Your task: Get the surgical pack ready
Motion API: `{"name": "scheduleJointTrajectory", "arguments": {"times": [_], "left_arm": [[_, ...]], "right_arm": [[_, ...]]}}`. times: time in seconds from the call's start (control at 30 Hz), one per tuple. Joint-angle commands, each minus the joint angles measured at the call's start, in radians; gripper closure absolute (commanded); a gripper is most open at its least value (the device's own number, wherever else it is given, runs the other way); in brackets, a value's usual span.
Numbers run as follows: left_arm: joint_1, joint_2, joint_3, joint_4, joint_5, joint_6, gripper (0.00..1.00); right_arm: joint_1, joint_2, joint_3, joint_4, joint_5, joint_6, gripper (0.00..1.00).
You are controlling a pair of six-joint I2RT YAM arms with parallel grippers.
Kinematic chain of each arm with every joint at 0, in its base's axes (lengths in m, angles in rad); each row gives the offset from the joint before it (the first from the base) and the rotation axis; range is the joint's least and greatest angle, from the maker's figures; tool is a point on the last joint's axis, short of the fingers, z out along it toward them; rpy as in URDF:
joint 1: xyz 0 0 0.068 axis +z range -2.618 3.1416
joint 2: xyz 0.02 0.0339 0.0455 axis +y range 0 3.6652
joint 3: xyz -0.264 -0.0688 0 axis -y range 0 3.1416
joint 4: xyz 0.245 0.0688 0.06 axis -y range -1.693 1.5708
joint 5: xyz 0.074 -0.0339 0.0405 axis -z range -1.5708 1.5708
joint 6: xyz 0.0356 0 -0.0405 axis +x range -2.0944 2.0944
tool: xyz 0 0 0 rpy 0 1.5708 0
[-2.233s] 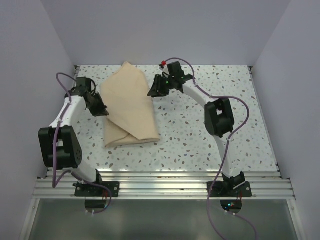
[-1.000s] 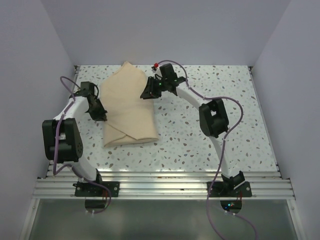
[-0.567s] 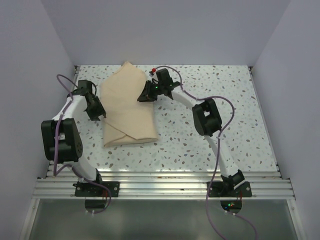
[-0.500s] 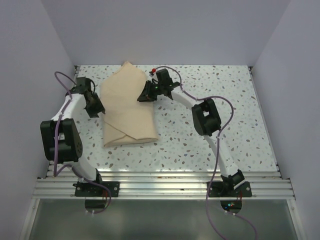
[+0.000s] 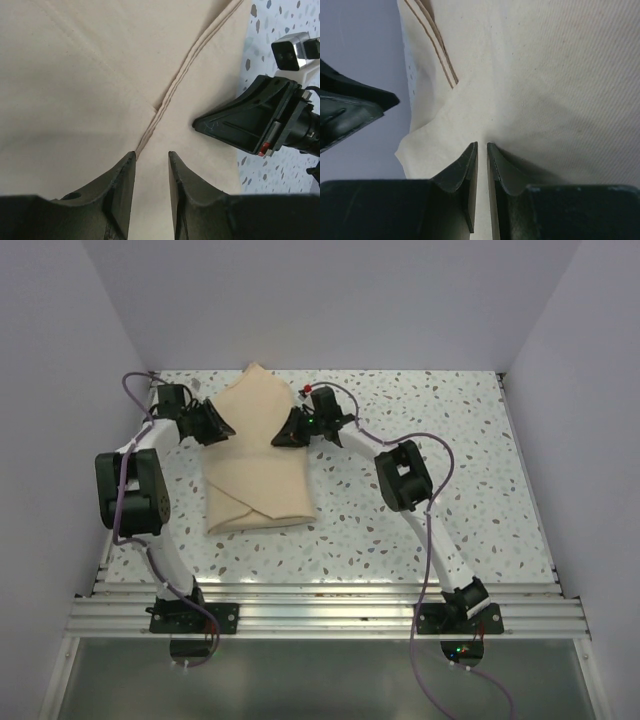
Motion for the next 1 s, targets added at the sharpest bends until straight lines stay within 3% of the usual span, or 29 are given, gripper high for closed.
{"name": "scheduleJointTrajectory", "arguments": {"times": [0.0,0.37,0.7,0.83,0.97], "left_arm": [[0.006,0.090,0.058,0.113,0.112,-0.009,0.64],[0.046,0.298,0.177,0.200,0.139,-0.045,0.65],[0.081,0.445,0.344,0.262,0.207,-0.098,0.65],[0.089,0.535,0.440,0.263,0.227,-0.129,0.65],[0.094,0.583,0.517,0.315,0.260,-0.173,0.64]], "right_arm": [[-0.022,0.030,0.025,0.143,-0.021,0.079,0.83],[-0.087,0.161,0.152,0.263,0.059,0.206,0.81],[-0.097,0.262,0.340,0.317,0.267,0.232,0.71],[-0.097,0.294,0.391,0.325,0.349,0.248,0.74],[-0.100,0.287,0.390,0.374,0.421,0.286,0.83]]}}
